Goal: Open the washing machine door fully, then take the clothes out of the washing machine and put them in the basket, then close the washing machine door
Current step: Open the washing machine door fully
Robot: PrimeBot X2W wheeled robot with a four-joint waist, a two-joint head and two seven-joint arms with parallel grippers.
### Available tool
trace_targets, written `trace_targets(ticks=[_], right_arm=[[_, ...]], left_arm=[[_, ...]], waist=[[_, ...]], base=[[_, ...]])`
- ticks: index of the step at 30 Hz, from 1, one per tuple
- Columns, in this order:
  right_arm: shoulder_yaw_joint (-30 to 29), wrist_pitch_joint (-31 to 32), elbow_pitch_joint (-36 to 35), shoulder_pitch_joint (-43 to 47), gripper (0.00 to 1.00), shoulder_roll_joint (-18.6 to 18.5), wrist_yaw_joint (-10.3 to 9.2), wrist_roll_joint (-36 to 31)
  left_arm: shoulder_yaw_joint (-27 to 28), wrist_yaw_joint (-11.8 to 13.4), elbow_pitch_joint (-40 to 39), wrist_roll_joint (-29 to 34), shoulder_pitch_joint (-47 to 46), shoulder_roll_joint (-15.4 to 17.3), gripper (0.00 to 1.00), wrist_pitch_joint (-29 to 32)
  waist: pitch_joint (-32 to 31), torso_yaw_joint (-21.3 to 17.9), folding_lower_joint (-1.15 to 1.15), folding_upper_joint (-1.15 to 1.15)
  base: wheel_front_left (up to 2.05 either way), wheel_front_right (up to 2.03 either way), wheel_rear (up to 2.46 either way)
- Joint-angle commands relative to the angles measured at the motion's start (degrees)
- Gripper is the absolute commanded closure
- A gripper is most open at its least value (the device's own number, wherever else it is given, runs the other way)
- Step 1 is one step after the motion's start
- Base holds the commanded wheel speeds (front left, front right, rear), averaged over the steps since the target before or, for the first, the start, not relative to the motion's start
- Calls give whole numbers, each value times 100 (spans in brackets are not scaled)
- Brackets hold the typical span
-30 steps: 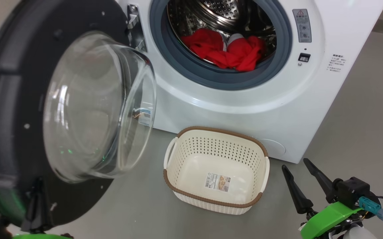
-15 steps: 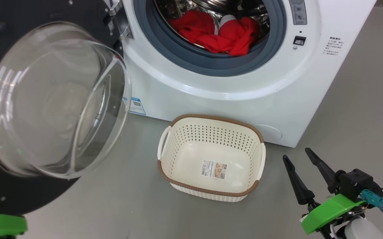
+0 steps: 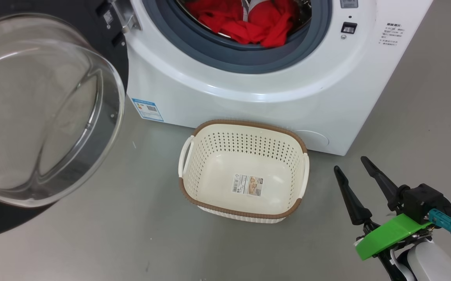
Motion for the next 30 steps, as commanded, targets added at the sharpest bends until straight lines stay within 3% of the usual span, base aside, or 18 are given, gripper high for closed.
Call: trace_targets(ticks=[1, 16, 30], right_arm=[[112, -54, -174, -127, 0, -66, 35, -59], [151, -54, -130, -211, 0, -48, 35, -41], [85, -54, -45, -43, 0, 49, 35, 47]], left_arm=[[275, -26, -27, 78, -260, 420, 100, -29], [603, -110, 776, 380, -726, 752, 100, -29], [-48, -117, 213, 13, -4, 332, 100, -29]], waist=[[62, -27, 0, 0], [24, -103, 0, 0], [-336, -34, 0, 0]], base=[[0, 0, 0], [0, 0, 0], [0, 0, 0]])
